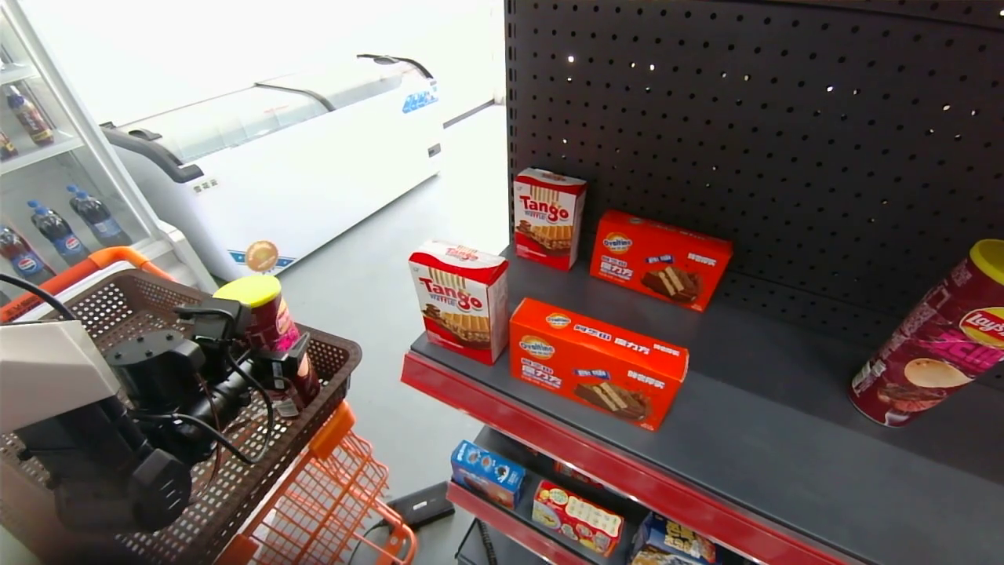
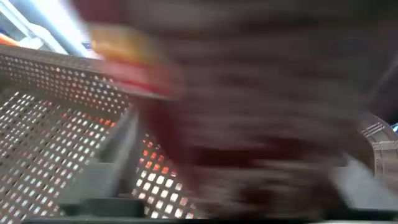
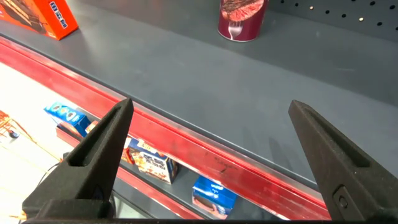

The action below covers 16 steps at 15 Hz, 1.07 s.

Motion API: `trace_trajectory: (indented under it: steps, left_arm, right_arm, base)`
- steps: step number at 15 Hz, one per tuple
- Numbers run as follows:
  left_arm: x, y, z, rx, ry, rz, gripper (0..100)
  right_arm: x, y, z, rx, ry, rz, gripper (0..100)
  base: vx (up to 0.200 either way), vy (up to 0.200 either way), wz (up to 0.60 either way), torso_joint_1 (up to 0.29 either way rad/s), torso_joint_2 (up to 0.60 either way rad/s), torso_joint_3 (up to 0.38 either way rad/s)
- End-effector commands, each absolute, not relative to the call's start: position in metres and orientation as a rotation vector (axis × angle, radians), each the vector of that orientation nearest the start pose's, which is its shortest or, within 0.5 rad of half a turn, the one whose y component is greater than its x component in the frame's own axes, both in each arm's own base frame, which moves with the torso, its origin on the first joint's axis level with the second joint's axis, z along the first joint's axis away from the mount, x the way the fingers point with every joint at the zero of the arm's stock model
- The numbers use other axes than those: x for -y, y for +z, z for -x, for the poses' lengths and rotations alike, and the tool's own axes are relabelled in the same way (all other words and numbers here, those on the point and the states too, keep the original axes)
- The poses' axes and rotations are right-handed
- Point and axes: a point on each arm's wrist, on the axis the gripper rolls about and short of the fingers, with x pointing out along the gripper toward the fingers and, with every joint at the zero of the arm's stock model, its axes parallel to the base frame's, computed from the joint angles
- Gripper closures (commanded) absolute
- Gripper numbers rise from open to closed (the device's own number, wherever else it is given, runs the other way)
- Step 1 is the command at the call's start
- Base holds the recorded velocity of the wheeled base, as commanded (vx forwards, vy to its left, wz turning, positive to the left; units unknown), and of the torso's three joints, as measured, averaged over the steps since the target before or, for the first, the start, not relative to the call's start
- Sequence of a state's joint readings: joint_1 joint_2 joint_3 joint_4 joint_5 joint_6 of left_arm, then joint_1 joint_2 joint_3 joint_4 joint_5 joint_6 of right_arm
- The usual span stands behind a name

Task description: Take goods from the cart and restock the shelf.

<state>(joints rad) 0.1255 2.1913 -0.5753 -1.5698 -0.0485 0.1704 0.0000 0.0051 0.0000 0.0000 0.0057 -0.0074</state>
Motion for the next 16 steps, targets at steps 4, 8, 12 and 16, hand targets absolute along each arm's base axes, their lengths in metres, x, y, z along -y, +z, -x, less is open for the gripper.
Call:
trace_trajectory:
  steps: [4,8,12,16]
  left_arm:
    - [-0.037,0.063,-0.349,-0.031,0.057,-0.17,100]
    - [-0.026,0.103,-0.342,0.092,0.044,-0.185,100]
    - [-0.022,0.157,-0.331,0.15,0.032,-0.188,100]
    - [-0.017,0.22,-0.311,0.129,-0.082,-0.167,100]
  right_arm:
    - [0.0,0.076,0.022,-0.006,0.006,0.008,0]
    - [0.0,0.076,0.022,-0.006,0.006,0.008,0]
    - [0.0,0.076,0.022,-0.006,0.006,0.008,0]
    - [0.0,0.076,0.022,-0.006,0.006,0.008,0]
  base:
    - [0.0,0.0,0.0,0.0,0.0,0.0]
    - [0.0,0.0,0.0,0.0,0.0,0.0]
    - [0.0,0.0,0.0,0.0,0.0,0.0]
    - [0.0,0.0,0.0,0.0,0.0,0.0]
